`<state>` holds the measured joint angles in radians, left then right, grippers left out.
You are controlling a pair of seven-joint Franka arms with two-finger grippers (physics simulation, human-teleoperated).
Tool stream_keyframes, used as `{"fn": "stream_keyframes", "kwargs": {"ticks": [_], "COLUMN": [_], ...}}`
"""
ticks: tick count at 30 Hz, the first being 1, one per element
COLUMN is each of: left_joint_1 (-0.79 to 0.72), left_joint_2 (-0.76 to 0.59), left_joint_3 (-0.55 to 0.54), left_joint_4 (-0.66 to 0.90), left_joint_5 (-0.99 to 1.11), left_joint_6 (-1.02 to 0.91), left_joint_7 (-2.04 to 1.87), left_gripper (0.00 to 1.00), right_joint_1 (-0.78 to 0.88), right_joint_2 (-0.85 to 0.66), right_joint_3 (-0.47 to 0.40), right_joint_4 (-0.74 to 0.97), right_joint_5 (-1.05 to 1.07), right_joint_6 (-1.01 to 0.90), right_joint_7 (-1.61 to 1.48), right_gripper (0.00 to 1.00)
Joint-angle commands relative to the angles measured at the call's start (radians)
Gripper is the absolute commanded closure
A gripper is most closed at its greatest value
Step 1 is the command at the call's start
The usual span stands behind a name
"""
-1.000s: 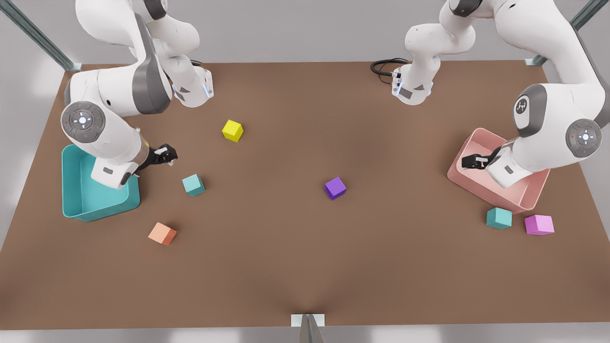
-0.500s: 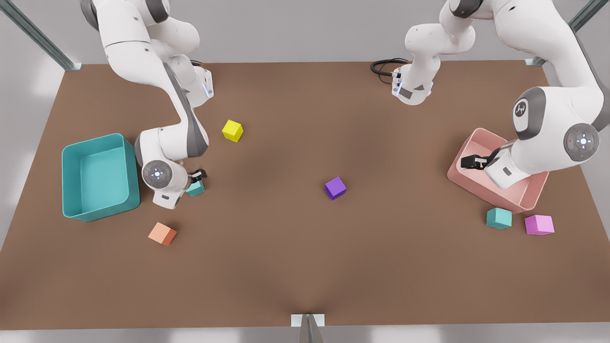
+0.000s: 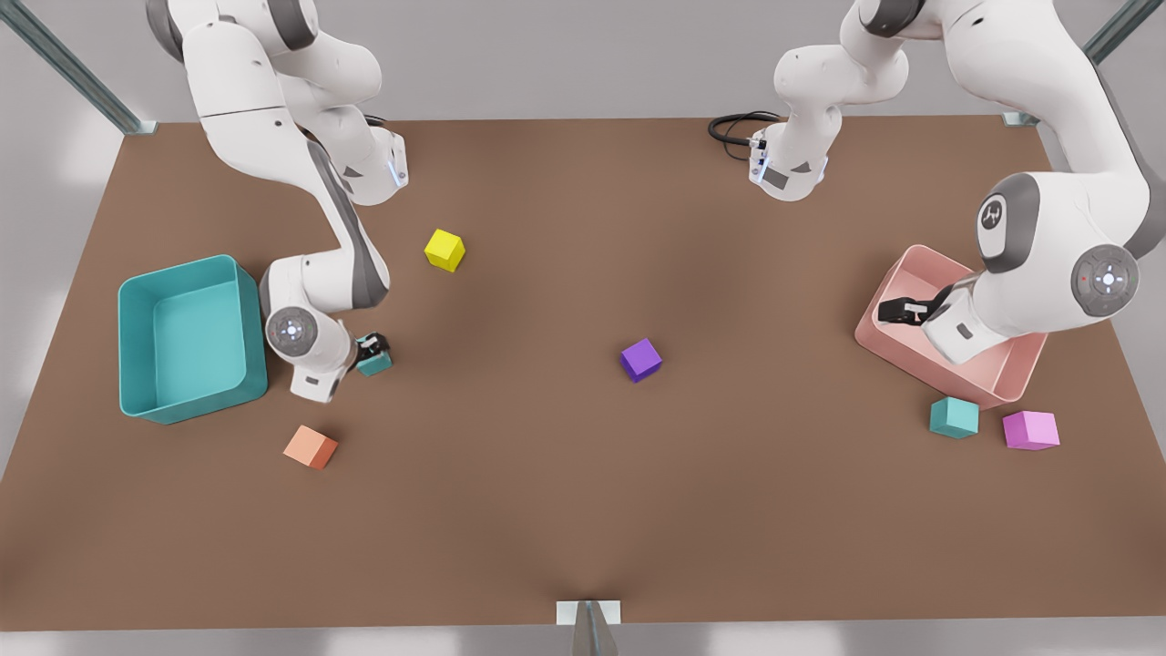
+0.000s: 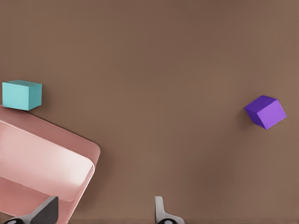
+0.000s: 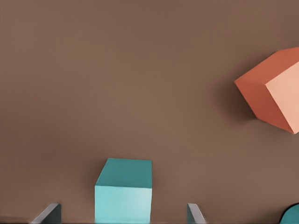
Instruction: Stack the two blue cubes on top of each other
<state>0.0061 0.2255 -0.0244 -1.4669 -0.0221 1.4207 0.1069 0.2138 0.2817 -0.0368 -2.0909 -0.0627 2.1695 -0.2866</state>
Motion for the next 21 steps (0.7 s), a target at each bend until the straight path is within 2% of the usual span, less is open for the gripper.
{"fn": "stream_keyframes", "kwargs": {"ticks": [1,21], "left_joint_1": [0.0,-0.002], "left_joint_2": [0.0,-0.002], "left_joint_3": [0.0,0.0], "left_joint_4": [0.0,0.002], "left_joint_5": [0.001,0.001], "left_joint_6": [-0.003,-0.029], "left_joint_7": [0.004,0.002], "left_gripper": [0.0,0.0], "right_joint_1": [-0.001,-0.019], "right_joint_2": [-0.009,0.04], "right_joint_3": [0.0,-0.009], "right_joint_4": [-0.024,-0.06], "right_joint_5": [0.003,0.078], "right_joint_6": [0.067,0.078], "right_joint_7": [-0.22,-0.18], "right_gripper": [0.0,0.0]}}
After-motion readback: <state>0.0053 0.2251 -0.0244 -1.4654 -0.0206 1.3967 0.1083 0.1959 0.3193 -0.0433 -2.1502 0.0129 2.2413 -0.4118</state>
